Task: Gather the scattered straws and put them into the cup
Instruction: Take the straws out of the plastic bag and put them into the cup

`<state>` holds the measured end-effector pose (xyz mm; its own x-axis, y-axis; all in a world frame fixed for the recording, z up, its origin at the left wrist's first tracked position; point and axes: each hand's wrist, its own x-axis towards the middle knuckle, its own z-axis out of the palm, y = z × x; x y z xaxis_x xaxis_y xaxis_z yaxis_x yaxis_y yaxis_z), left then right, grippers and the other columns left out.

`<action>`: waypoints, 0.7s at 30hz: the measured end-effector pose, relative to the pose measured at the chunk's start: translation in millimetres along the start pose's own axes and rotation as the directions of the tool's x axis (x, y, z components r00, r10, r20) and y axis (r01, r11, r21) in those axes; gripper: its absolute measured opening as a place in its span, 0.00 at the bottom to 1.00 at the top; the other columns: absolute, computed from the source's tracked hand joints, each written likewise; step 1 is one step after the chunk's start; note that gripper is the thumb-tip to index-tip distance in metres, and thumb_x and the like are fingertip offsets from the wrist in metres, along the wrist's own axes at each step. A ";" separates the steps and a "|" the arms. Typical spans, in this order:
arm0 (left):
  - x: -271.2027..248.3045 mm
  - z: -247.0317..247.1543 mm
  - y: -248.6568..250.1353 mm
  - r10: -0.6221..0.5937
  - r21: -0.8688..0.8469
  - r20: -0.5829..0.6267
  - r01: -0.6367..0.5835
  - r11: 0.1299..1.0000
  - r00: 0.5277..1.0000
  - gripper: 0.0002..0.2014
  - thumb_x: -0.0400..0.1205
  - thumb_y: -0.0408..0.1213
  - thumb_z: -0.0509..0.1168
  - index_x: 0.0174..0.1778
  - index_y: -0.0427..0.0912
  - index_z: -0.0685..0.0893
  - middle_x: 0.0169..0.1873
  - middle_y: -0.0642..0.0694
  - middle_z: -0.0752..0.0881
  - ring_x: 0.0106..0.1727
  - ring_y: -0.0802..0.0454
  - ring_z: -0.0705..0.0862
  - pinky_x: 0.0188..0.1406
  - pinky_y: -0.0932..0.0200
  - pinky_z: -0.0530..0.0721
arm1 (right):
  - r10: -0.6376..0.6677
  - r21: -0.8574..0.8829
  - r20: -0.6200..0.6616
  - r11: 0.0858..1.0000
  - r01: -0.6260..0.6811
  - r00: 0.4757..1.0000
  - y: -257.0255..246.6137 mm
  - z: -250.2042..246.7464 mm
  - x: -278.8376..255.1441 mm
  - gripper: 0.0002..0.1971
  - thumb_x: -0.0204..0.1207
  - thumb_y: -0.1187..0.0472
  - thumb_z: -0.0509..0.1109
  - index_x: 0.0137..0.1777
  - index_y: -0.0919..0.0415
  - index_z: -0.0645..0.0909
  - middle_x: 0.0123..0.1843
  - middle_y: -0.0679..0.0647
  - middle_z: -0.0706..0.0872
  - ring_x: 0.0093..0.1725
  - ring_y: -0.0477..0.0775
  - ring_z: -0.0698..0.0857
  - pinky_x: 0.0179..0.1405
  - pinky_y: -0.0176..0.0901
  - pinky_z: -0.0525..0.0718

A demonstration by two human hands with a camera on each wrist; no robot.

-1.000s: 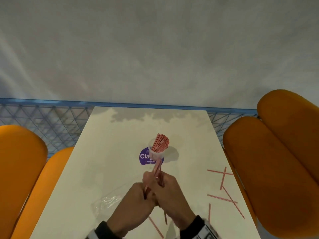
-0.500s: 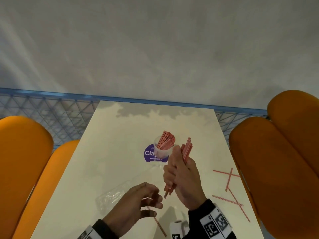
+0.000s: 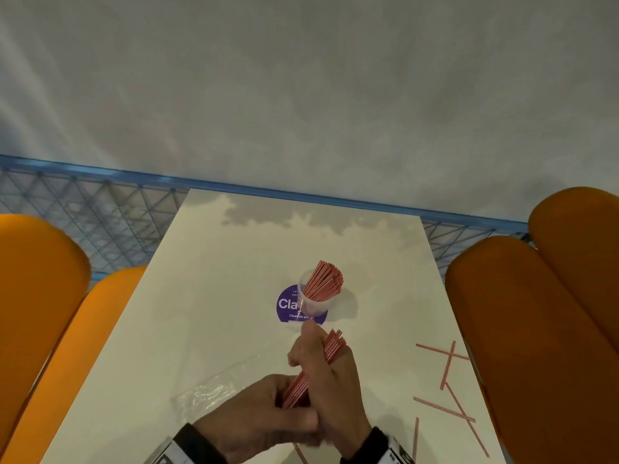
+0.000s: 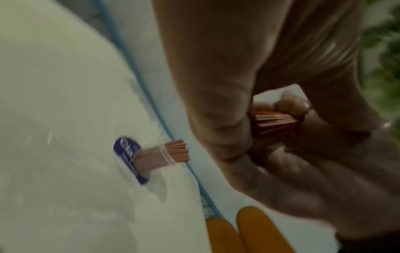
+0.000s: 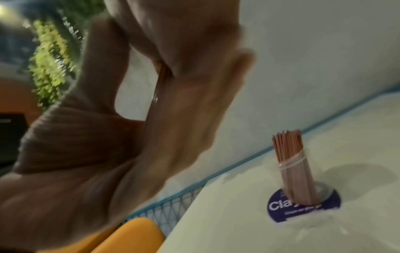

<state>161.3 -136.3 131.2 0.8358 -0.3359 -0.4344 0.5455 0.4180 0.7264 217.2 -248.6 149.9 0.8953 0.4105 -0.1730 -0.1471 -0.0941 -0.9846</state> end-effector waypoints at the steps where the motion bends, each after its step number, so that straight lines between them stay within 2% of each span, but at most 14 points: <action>1: -0.9 -1.0 3.7 -0.035 0.222 0.003 0.034 0.974 0.999 0.09 0.71 0.38 0.79 0.40 0.40 0.88 0.34 0.46 0.87 0.36 0.53 0.86 0.45 0.52 0.83 | 0.009 -0.041 0.034 0.999 -0.008 0.999 2.8 -1.5 0.7 0.25 0.76 0.40 0.60 0.31 0.62 0.75 0.24 0.50 0.76 0.27 0.49 0.75 0.35 0.41 0.78; 2: 0.6 -1.6 5.5 -0.074 0.405 -0.029 0.079 0.911 0.997 0.09 0.72 0.40 0.78 0.33 0.45 0.84 0.26 0.51 0.82 0.29 0.58 0.81 0.37 0.57 0.79 | 0.034 -0.083 0.081 0.996 -0.027 0.996 5.2 -3.9 2.5 0.24 0.75 0.39 0.61 0.32 0.61 0.75 0.23 0.47 0.76 0.26 0.47 0.75 0.35 0.39 0.78; 4: 6.5 -0.7 8.0 -0.088 0.624 -0.233 0.218 0.750 0.968 0.18 0.73 0.48 0.76 0.27 0.48 0.75 0.23 0.54 0.74 0.26 0.61 0.74 0.32 0.63 0.72 | 0.080 -0.201 0.133 0.978 -0.052 0.988 7.2 -12.9 10.0 0.20 0.75 0.39 0.64 0.33 0.54 0.77 0.28 0.46 0.81 0.30 0.44 0.80 0.40 0.37 0.80; 6: 13.0 0.4 6.2 0.029 0.711 -0.445 0.334 0.619 0.895 0.19 0.75 0.54 0.72 0.28 0.48 0.73 0.26 0.54 0.74 0.26 0.61 0.73 0.30 0.65 0.70 | 0.066 -0.264 0.071 0.964 -0.045 0.995 9.1 -26.8 19.0 0.16 0.76 0.40 0.67 0.37 0.50 0.79 0.35 0.46 0.83 0.35 0.44 0.81 0.42 0.38 0.81; 7: 17.3 -0.7 3.3 0.097 0.736 -0.488 0.350 0.580 0.867 0.20 0.75 0.55 0.70 0.27 0.47 0.72 0.25 0.53 0.75 0.25 0.60 0.73 0.28 0.66 0.70 | 0.023 -0.265 0.028 0.964 -0.015 0.999 9.7 -32.7 23.0 0.17 0.76 0.37 0.65 0.38 0.50 0.79 0.35 0.46 0.83 0.35 0.43 0.80 0.40 0.37 0.81; 9: 28.6 -4.7 -2.2 0.200 0.778 -0.478 0.307 0.549 0.855 0.20 0.75 0.53 0.67 0.23 0.46 0.71 0.21 0.50 0.74 0.22 0.56 0.71 0.26 0.64 0.70 | -0.086 -0.388 0.056 0.916 0.101 0.995 9.5 -37.2 27.6 0.20 0.78 0.34 0.59 0.35 0.49 0.76 0.31 0.46 0.79 0.31 0.42 0.78 0.35 0.32 0.76; 11: 40.8 -8.5 -4.1 0.251 0.819 -0.429 0.256 0.513 0.868 0.19 0.74 0.50 0.63 0.20 0.45 0.71 0.18 0.48 0.73 0.21 0.52 0.70 0.27 0.57 0.72 | -0.099 -0.613 0.178 0.767 0.189 0.979 10.1 -33.9 31.9 0.21 0.80 0.36 0.54 0.29 0.45 0.68 0.25 0.46 0.73 0.27 0.45 0.74 0.32 0.29 0.70; 12: 46.1 -8.9 -3.3 0.271 0.822 -0.413 0.229 0.522 0.869 0.20 0.74 0.48 0.63 0.19 0.44 0.71 0.16 0.48 0.73 0.21 0.51 0.69 0.27 0.53 0.73 | -0.071 -0.686 0.212 0.699 0.200 0.975 9.7 -33.2 36.6 0.22 0.80 0.36 0.54 0.28 0.45 0.65 0.24 0.46 0.72 0.26 0.46 0.73 0.31 0.30 0.68; 14: 54.7 -11.5 1.5 0.285 0.788 -0.404 0.172 0.592 0.870 0.20 0.76 0.45 0.67 0.20 0.43 0.72 0.15 0.50 0.72 0.20 0.53 0.68 0.27 0.53 0.72 | -0.031 -0.723 0.240 0.662 0.200 0.970 5.5 -37.9 53.8 0.23 0.80 0.38 0.60 0.28 0.50 0.66 0.24 0.46 0.74 0.26 0.46 0.72 0.28 0.33 0.68; 16: 62.0 -19.3 5.1 0.346 0.769 -0.379 0.084 0.633 0.858 0.16 0.77 0.50 0.70 0.28 0.48 0.75 0.21 0.55 0.77 0.25 0.58 0.72 0.30 0.63 0.71 | -0.045 -0.714 0.242 0.668 0.209 0.969 -1.4 -45.8 78.0 0.21 0.79 0.41 0.64 0.29 0.52 0.69 0.23 0.47 0.76 0.24 0.45 0.72 0.26 0.33 0.69; 17: 63.1 -23.1 7.5 0.378 0.781 -0.378 0.072 0.621 0.845 0.12 0.76 0.55 0.70 0.37 0.54 0.78 0.30 0.58 0.81 0.32 0.61 0.77 0.36 0.66 0.73 | -0.061 -0.724 0.219 0.659 0.204 0.974 -5.0 -49.5 93.1 0.20 0.80 0.42 0.64 0.29 0.50 0.69 0.23 0.47 0.76 0.23 0.44 0.73 0.24 0.32 0.69; 18: 63.3 -29.5 7.8 0.390 0.784 -0.399 0.089 0.614 0.830 0.13 0.75 0.58 0.70 0.48 0.58 0.77 0.41 0.62 0.83 0.42 0.63 0.81 0.44 0.68 0.76 | -0.086 -0.747 0.184 0.635 0.196 0.979 -8.1 -52.8 109.8 0.20 0.81 0.43 0.63 0.29 0.48 0.68 0.24 0.47 0.78 0.23 0.43 0.73 0.24 0.33 0.71; 19: 61.8 -35.3 7.3 0.395 0.788 -0.425 0.118 0.605 0.814 0.20 0.74 0.61 0.69 0.58 0.59 0.74 0.50 0.63 0.82 0.52 0.62 0.82 0.52 0.66 0.78 | -0.117 -0.787 0.143 0.589 0.185 0.983 -9.6 -55.3 127.1 0.19 0.82 0.43 0.60 0.30 0.48 0.67 0.26 0.47 0.80 0.23 0.44 0.76 0.24 0.35 0.74; 21: 55.7 -46.0 2.8 0.395 0.792 -0.453 0.157 0.591 0.799 0.25 0.74 0.63 0.67 0.63 0.59 0.73 0.55 0.63 0.82 0.56 0.59 0.83 0.57 0.64 0.80 | -0.160 -0.876 0.058 0.466 0.127 0.985 -6.3 -59.0 159.3 0.19 0.85 0.42 0.55 0.35 0.51 0.67 0.33 0.50 0.84 0.29 0.52 0.82 0.27 0.45 0.81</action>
<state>212.2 -114.9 84.5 0.9118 0.2793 -0.3012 0.4037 -0.4740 0.7825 385.6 -236.1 129.9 0.8813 0.4724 -0.0146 0.4136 -0.7858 -0.4598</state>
